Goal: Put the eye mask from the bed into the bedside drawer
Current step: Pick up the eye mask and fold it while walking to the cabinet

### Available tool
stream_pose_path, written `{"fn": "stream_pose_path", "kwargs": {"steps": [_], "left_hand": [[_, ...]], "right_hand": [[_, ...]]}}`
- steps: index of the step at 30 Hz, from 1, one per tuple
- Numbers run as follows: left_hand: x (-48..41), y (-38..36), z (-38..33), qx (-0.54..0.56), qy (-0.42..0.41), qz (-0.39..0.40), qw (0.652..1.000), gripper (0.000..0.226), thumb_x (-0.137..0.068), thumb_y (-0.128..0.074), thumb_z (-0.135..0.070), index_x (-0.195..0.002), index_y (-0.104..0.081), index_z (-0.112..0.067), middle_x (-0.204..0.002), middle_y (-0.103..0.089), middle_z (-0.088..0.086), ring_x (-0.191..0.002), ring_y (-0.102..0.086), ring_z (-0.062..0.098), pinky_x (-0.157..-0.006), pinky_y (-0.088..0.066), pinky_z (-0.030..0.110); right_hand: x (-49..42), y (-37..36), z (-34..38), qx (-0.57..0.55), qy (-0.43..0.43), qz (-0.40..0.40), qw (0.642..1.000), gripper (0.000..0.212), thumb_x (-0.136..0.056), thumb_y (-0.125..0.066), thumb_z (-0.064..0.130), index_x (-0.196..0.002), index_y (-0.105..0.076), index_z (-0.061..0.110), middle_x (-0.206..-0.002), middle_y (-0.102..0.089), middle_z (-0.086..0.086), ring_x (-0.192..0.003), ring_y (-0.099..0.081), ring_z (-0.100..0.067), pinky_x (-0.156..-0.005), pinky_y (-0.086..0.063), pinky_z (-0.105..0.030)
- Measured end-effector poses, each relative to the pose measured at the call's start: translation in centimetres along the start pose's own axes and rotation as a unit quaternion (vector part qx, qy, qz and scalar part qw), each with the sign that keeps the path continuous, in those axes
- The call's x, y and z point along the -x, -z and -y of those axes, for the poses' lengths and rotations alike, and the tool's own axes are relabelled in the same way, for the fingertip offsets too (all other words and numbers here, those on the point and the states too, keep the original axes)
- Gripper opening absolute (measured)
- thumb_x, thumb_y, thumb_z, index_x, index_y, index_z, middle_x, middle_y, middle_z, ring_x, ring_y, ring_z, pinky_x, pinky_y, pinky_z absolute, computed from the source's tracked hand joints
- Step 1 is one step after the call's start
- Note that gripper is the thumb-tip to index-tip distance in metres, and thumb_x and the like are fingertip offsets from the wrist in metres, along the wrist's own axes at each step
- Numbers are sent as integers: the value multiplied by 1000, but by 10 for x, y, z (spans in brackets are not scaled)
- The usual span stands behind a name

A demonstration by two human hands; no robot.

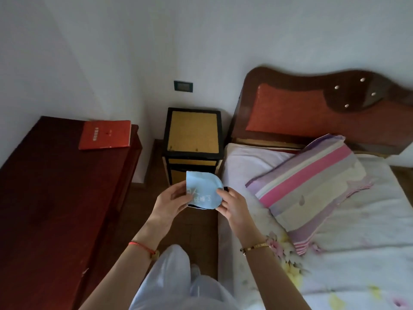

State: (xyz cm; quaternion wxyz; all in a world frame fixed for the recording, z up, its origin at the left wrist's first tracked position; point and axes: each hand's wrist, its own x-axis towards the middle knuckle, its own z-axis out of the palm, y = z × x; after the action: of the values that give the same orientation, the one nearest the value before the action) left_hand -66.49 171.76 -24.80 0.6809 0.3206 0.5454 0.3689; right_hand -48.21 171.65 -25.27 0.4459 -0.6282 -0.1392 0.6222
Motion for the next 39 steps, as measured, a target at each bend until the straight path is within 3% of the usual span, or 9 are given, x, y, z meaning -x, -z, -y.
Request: {"fn": "stream_pose_path", "kwargs": {"steps": [6,11,14,19,23,28,31,35,39], "left_hand": [[-86,17,25,2,8,-8,1000,48,-91,-67,-2,-137,-58,-12,-127,-70,10,-118,-68,23,-95,-57,31],[-194,43,82,-16,-2,3,1000,44,-91,-68,-4,-131,-63,-20,-123,-73,3,-116,-70,18,-90,-59,26],[-265,61,123,-31,-26,25,999,44,-89,-71,-6,-129,-64,-24,-122,-74,0,-116,-71,16,-93,-58,28],[-316,73,152,-57,-62,46,995,51,-87,-73,-11,-135,-60,-24,-130,-70,1,-120,-69,16,-96,-57,30],[-370,89,207,-73,-89,62,991,50,-88,-74,-15,-134,-62,-30,-128,-72,-3,-117,-71,13,-90,-59,27],[-418,96,253,-56,-102,48,992,37,-99,-59,-26,-136,-62,-26,-122,-75,-4,-109,-73,8,-83,-61,23],[-446,89,263,-12,-76,29,997,36,-101,-55,-28,-136,-61,-20,-121,-74,-2,-106,-73,11,-87,-61,27],[-479,73,258,94,-14,27,995,46,-98,-62,-24,-141,-51,-11,-128,-68,6,-107,-67,16,-70,-62,28],[-501,59,252,161,17,15,987,49,-97,-63,-19,-142,-47,-6,-146,-55,16,-117,-61,25,-87,-56,41]], "right_hand": [[-98,-15,-17,5,-20,-19,1000,50,-91,-64,11,-138,-47,5,-130,-58,-15,-104,-61,-21,-78,-56,-31],[-208,-26,-59,25,14,-16,999,8,-91,-62,15,-92,-60,22,-99,-65,1,-90,-67,-11,-60,-58,-21],[-274,-23,-96,18,63,10,998,6,-90,-64,19,-95,-64,22,-100,-71,0,-85,-73,-10,-62,-58,-19],[-321,-16,-124,16,134,35,990,21,-92,-62,21,-111,-66,13,-117,-71,-12,-106,-71,-25,-81,-61,-32],[-384,-5,-174,3,169,30,985,12,-90,-65,23,-102,-67,23,-113,-73,-7,-101,-73,-20,-72,-61,-27],[-429,14,-217,-40,155,32,987,14,-89,-65,18,-103,-69,18,-111,-75,-10,-97,-75,-22,-71,-62,-30],[-442,25,-229,-46,154,24,987,14,-88,-66,16,-103,-68,17,-111,-75,-11,-95,-76,-22,-67,-61,-27],[-450,35,-232,-49,154,19,987,15,-88,-67,16,-103,-67,17,-111,-74,-11,-95,-76,-21,-68,-62,-28],[-452,37,-232,-51,153,30,987,16,-88,-66,16,-104,-67,15,-111,-75,-12,-95,-75,-21,-67,-61,-28]]}}
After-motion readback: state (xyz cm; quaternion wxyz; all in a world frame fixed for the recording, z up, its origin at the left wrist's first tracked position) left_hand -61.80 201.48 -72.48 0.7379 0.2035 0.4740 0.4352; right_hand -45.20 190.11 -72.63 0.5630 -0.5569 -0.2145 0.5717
